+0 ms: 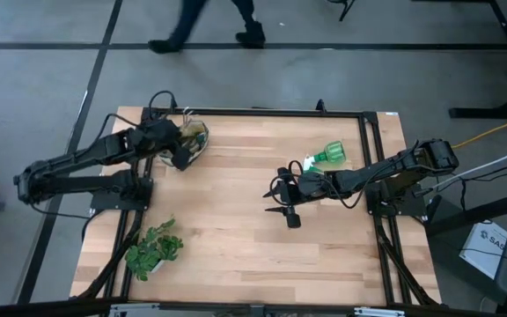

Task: Pick & Place Garden tools in Gardening bag
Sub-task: Put the hand rake into the gardening bag, then put the spray bottle into the gardening bag

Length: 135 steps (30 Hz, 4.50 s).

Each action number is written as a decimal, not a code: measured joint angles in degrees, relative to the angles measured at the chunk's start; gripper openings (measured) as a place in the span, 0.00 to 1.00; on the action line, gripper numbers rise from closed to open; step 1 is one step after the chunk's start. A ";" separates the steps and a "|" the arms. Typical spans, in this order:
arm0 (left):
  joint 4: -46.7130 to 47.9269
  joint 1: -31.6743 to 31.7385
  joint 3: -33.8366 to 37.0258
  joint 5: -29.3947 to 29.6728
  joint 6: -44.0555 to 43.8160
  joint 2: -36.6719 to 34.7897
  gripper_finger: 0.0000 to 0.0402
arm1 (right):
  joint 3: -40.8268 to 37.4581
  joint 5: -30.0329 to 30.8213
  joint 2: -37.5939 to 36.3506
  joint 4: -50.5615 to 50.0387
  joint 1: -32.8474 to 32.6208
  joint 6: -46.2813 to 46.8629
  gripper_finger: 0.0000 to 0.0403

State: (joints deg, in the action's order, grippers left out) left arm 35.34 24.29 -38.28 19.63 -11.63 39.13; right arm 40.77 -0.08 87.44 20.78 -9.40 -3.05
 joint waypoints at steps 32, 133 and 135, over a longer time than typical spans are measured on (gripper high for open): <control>8.56 2.49 5.11 3.55 -12.66 6.31 0.18 | 0.00 0.00 0.00 0.00 -0.01 0.00 0.52; -33.43 -38.53 -0.52 6.82 -11.16 24.83 0.25 | -0.02 15.09 -17.21 -50.21 32.41 -9.04 0.52; -33.99 -38.53 -0.52 6.82 -11.18 24.83 0.25 | -0.02 13.03 -16.31 -51.40 33.99 -11.02 0.52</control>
State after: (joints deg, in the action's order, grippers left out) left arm 1.34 -14.24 -38.81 26.46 -22.81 63.96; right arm 40.75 12.95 71.13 -30.63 24.59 -14.07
